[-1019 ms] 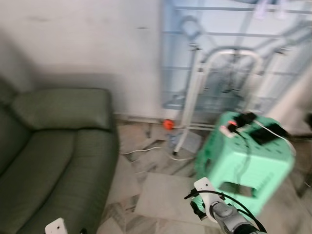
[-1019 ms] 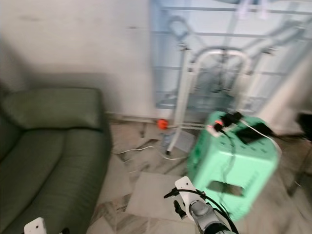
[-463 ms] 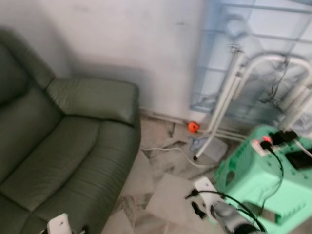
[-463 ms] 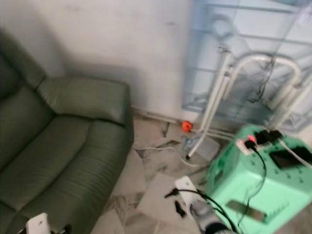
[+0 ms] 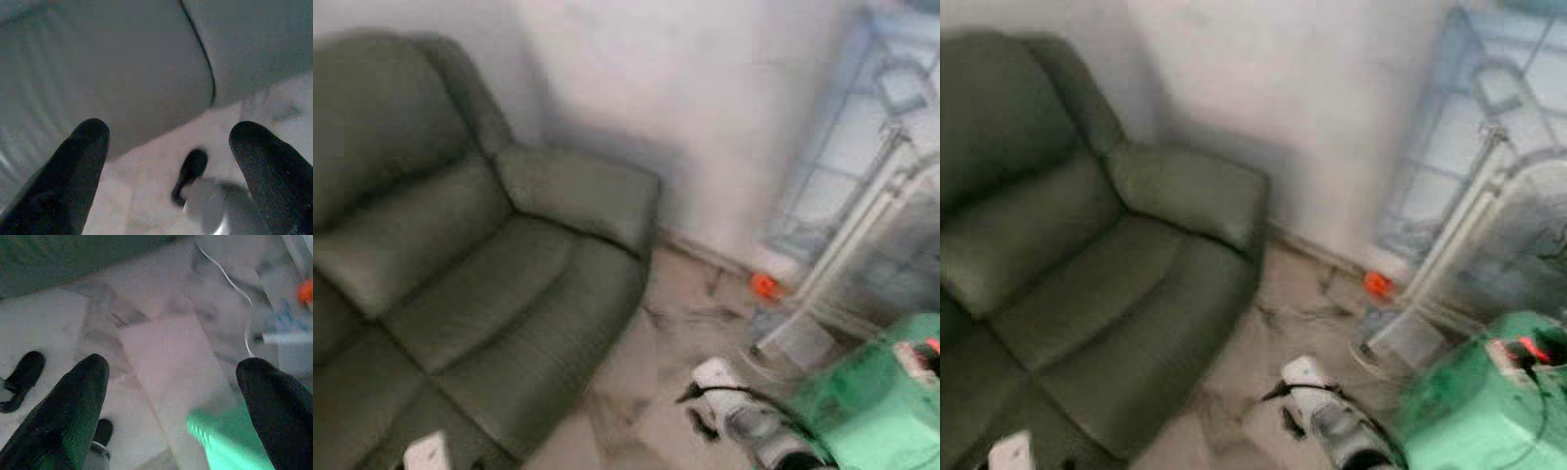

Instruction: Move the pillow to the sofa

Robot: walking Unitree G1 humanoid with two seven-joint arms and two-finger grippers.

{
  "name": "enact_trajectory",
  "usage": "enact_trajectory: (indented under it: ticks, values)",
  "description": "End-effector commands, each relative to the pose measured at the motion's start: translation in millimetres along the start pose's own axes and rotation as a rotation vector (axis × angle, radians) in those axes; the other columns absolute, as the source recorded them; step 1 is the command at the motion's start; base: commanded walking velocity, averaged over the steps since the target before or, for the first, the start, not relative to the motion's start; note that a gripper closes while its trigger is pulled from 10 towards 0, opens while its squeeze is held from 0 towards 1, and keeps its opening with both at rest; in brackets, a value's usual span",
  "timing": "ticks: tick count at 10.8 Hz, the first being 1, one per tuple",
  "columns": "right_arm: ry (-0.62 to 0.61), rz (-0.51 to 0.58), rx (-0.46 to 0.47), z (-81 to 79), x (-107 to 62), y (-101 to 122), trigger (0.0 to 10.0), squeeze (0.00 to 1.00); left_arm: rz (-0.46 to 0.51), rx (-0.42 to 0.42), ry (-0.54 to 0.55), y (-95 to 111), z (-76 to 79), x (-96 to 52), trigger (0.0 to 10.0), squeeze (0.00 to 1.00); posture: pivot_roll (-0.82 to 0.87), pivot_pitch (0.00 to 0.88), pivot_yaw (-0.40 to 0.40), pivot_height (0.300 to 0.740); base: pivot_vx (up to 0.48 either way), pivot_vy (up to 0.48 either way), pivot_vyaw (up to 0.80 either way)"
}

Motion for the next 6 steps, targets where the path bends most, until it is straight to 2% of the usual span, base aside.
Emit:
enact_trajectory:
  ticks: [1,2,3,6]
  values:
    - [-0.004,-0.013,-0.015,4.6,-1.2,-5.8,10.0,0.0,-0.02,0.023,0.016,-6.5,-4.4,-1.3,10.0,0.0,-0.08,0.0,0.044,0.74,0.0,0.0,0.8]
    - [-0.002,-0.013,-0.017,4.1,-1.1,-5.9,10.0,0.0,-0.024,0.07,0.024,-5.9,-5.1,-1.1,10.0,0.0,-0.08,0.0,0.045,0.74,0.0,0.0,0.8]
    - [0.0,-0.011,-0.02,3.0,-1.0,-5.2,10.0,0.0,-0.056,0.0,-0.013,-11.4,-0.4,-1.3,10.0,0.0,-0.08,0.0,0.046,0.74,0.0,0.0,0.8]
    - [0.004,-0.013,-0.024,1.5,-0.9,-5.6,10.0,0.0,-0.051,0.06,0.019,-12.2,-4.4,-1.8,10.0,0.0,-0.07,0.0,0.048,0.74,0.0,0.0,0.8]
Point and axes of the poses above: a point about 5 cm out from each wrist's last joint towards the gripper, its own x axis pointing out of the wrist towards the gripper, its own y axis along the axis of the wrist's last joint, z = x × y, the point moved 4 cm from there along x, pointing out of the wrist towards the gripper, and after that the axes turned 12 degrees about -x, right-handed, at the moved point
